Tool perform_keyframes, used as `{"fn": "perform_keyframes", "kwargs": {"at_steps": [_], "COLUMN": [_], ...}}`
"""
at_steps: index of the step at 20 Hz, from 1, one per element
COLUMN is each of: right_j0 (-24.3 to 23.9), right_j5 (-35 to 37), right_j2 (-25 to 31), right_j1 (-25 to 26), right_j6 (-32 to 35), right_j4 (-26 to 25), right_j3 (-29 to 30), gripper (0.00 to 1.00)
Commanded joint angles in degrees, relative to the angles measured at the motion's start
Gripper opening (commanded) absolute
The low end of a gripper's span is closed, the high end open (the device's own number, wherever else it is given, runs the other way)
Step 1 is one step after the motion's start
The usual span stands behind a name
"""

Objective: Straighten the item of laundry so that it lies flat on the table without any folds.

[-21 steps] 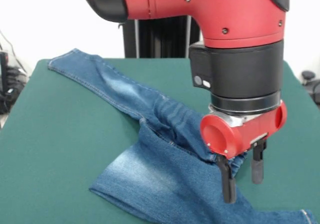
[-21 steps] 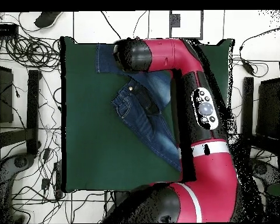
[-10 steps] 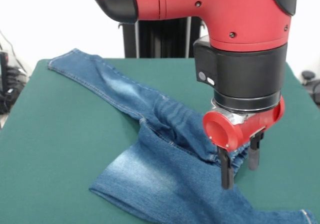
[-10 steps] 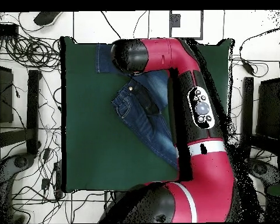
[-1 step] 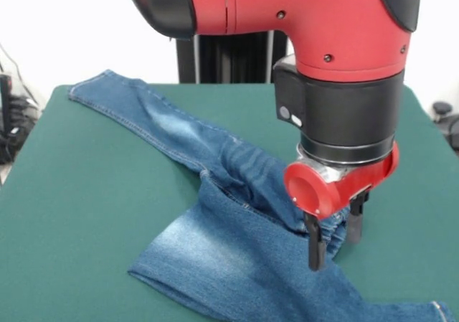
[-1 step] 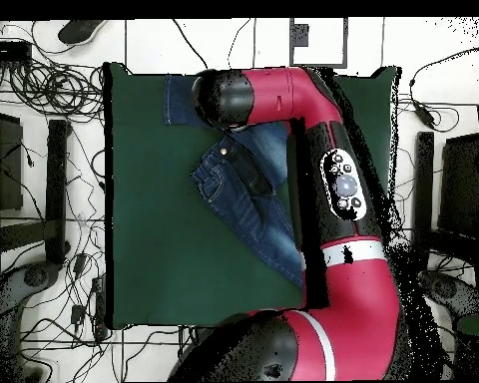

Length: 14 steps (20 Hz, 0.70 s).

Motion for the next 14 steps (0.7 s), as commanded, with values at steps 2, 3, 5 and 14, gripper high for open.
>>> {"fn": "perform_keyframes", "kwargs": {"at_steps": [2,3,5,14], "right_j0": [3.0,2.9,3.0,1.8], "right_j5": [1.8,1.3,0.8,0.2], "right_j2": [-1.8,-1.7,-1.4,-0.8], "right_j1": [1.8,2.1,3.0,4.2], "right_j6": [-6.7,-6.9,-6.6,-5.9], "right_j4": [-5.2,-5.5,-6.1,-6.7], "right_j3": [1.9,1.8,1.0,1.9], "gripper": [1.0,1.0,1.0,1.0]}}
